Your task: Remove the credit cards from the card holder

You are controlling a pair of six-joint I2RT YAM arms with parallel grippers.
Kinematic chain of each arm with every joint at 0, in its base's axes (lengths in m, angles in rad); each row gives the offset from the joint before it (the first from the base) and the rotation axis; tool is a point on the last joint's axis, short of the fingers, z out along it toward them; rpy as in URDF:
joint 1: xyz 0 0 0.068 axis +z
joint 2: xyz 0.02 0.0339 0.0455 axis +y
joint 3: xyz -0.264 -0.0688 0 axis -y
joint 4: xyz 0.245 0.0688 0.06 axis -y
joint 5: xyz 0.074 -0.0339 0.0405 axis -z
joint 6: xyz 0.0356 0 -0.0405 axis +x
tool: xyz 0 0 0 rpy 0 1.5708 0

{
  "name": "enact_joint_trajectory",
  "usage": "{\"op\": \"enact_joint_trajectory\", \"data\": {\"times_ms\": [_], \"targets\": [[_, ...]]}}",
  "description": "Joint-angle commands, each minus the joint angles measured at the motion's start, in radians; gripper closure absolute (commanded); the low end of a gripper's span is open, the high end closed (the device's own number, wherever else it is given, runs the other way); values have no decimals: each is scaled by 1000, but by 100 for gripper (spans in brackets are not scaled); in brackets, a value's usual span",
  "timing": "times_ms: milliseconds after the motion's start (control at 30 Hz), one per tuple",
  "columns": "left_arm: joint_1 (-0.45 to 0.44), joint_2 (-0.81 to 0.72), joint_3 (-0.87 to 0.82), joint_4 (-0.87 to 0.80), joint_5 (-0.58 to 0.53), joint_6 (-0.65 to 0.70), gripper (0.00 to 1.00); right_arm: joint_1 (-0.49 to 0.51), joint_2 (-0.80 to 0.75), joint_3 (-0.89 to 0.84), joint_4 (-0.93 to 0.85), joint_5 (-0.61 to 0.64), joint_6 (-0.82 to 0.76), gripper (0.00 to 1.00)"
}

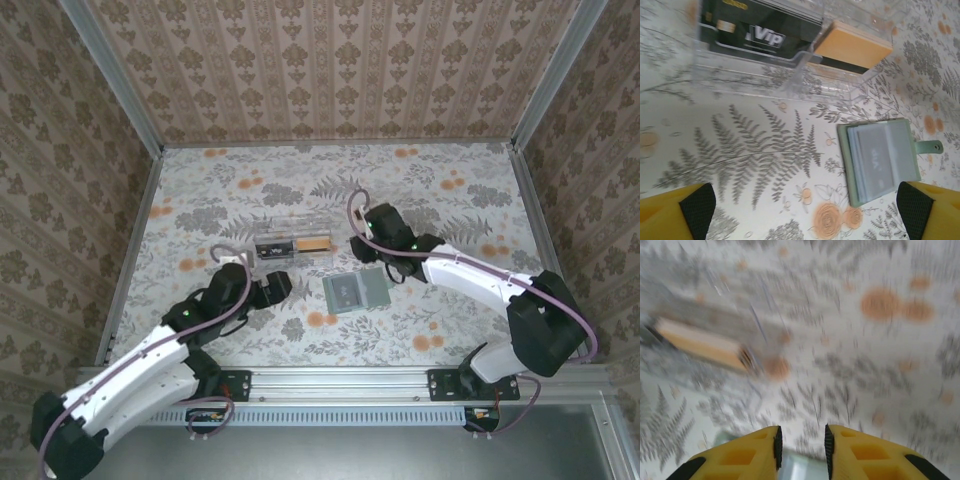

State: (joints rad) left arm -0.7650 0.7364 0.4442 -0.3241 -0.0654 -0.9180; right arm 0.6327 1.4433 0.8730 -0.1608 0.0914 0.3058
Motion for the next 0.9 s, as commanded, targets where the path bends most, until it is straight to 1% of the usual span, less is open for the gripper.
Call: {"op": "enact_joint_trajectory", "data": {"times_ms": [0, 200, 367, 433, 600, 733, 867], "targets": [[-33, 102, 8, 190, 63, -46, 7, -3, -46, -100, 21, -65, 150, 68], [-110, 361, 104, 283, 55, -55, 15, -17, -114, -243, 54, -64, 215, 71], [-141, 517, 173, 335, 66, -53, 22, -44, -130, -320, 84, -58, 225, 74], [-151, 570, 198, 348, 74, -55, 24, -66, -118, -340, 100, -75, 228, 78], [-162, 660, 240, 361, 95, -55, 30, -77, -104, -369, 138, -84, 238, 78], [-161, 710, 261, 368, 109, -57, 30, -79, -65, -373, 145, -88, 247, 80], [-163, 749, 272, 381, 131, -61, 31, -78, -60, -390, 170, -117, 273, 81]]}}
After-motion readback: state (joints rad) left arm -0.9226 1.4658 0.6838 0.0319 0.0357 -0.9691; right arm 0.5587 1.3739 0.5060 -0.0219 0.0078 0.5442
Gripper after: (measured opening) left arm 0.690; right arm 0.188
